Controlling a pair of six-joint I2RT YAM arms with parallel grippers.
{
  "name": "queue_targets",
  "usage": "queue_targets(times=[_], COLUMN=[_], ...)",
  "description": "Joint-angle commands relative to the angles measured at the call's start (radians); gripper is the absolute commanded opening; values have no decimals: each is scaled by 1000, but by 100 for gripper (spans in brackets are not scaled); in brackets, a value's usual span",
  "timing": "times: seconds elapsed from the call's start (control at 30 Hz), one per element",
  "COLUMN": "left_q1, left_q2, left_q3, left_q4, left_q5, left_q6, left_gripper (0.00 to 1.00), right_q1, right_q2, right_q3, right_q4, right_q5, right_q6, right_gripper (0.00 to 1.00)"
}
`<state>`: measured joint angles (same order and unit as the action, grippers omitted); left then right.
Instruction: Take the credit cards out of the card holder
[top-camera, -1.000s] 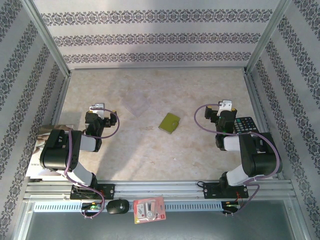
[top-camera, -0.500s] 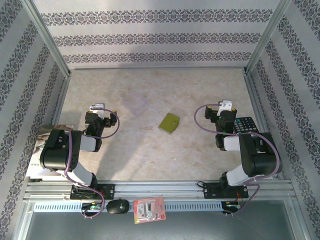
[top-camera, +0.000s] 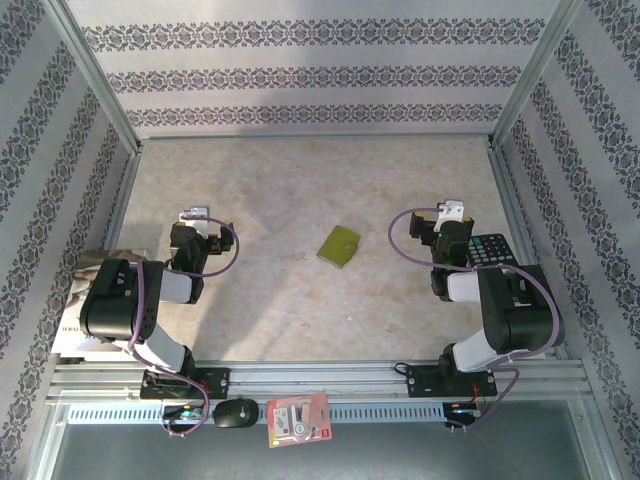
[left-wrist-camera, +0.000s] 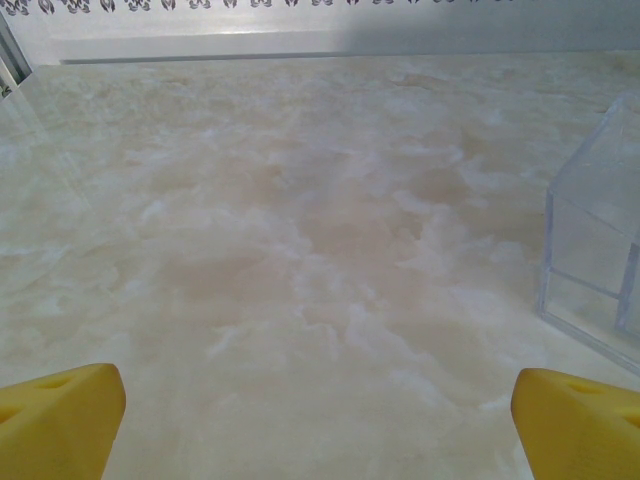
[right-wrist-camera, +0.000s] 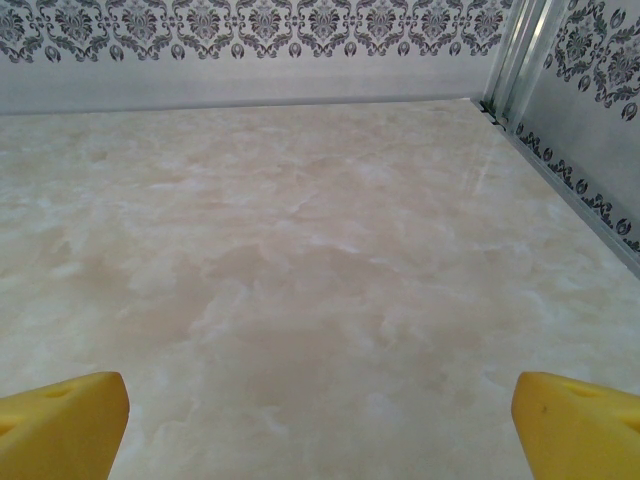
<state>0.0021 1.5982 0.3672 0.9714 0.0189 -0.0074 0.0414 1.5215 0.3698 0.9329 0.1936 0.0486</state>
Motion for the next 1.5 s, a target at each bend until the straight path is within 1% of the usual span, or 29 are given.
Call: queue_targets(times=[0.0, 0.1, 0.13, 0.2, 0.27, 0.37, 0.43, 0.5, 0.53, 0.57, 0.63, 0.7, 0.73, 0.77, 0.8, 0.83, 0.87, 0.9, 0.93, 1.0, 1.03, 1.07, 1.1, 1.13, 1.2, 1.23, 1.27, 1.37, 1.47], left_q1=[1, 1, 0, -7, -10, -9, -10, -8, -8, -8, -3, 11, 18, 18, 27, 47, 72, 99, 111, 113, 114, 115, 115, 114, 98, 83, 69, 19, -48], left_q2=[-5, -13, -40, -146, -222, -308, -354, -388, -398, -405, -411, -414, -425, -434, -438, -442, -437, -425, -409, -365, -344, -330, -322, -320, -301, -276, -255, -159, -41], left_q3=[24, 17, 12, 17, 35, 53, 42, 34, 41, 54, 99, 138, 154, 170, 181, 188, 178, 145, 96, 1, -26, -27, 3, 68, 197, 252, 291, 419, 595], left_q4=[-28, -15, -35, -143, -233, -328, -317, -295, -298, -317, -398, -448, -520, -593, -672, -730, -706, -597, -440, -133, -43, -17, -64, -165, -426, -513, -568, -729, -958], left_q5=[-1, -6, 5, 6, -10, -68, -90, -115, -148, -188, -250, -182, -154, -170, -206, -203, -144, -60, -8, 32, 54, 88, 143, 200, 289, 324, 348, 383, 354], left_q6=[7, 7, 12, 23, 15, -50, -102, -161, -206, -261, -386, -464, -550, -651, -799, -928, -977, -1003, -1019, -1056, -1075, -1068, -1043, -1021, -934, -885, -845, -753, -613], left_gripper=[99, 99, 99, 99, 99, 99, 99, 99, 99, 99, 99, 99, 99, 99, 99, 99, 99, 99, 99, 99, 99, 99, 99, 99, 99, 100, 97, 90, 84], right_q1=[-6, -6, -6, -15, -12, -18, -29, -29, -23, -7, -3, -1, 0, 0, -4, -13, -24, -41, -75, -125, -132, -133, -128, -117, -86, -65, -44, 16, 41], right_q2=[2, -1, -10, -47, -36, -37, -18, -41, -81, -145, -274, -307, -296, -282, -265, -259, -262, -261, -253, -207, -179, -152, -119, -89, -42, -25, -17, -2, 26], right_q3=[-11, -17, -19, -20, -71, -49, 7, -8, -15, -2, 63, 101, 127, 151, 192, 232, 261, 284, 278, 238, 250, 276, 322, 377, 447, 470, 479, 491, 499], right_q4=[38, 46, 51, 24, 91, 49, -5, 1, -9, -94, -326, -378, -394, -439, -509, -615, -718, -818, -809, -681, -675, -685, -727, -803, -864, -884, -887, -891, -884], right_q5=[9, 10, 39, 19, 17, 8, -36, -40, -7, 59, 118, 165, 204, 248, 284, 281, 267, 245, 140, -47, -116, -185, -264, -311, -391, -414, -422, -419, -470], right_q6=[15, 18, 26, 32, 26, 37, 32, 32, 27, 29, 60, 80, 101, 152, 239, 358, 477, 622, 699, 770, 786, 780, 744, 719, 667, 643, 626, 581, 568], right_gripper=[98, 98, 98, 98, 98, 98, 98, 98, 98, 98, 98, 98, 98, 98, 98, 98, 98, 98, 98, 98, 98, 98, 98, 98, 98, 98, 98, 98, 95])
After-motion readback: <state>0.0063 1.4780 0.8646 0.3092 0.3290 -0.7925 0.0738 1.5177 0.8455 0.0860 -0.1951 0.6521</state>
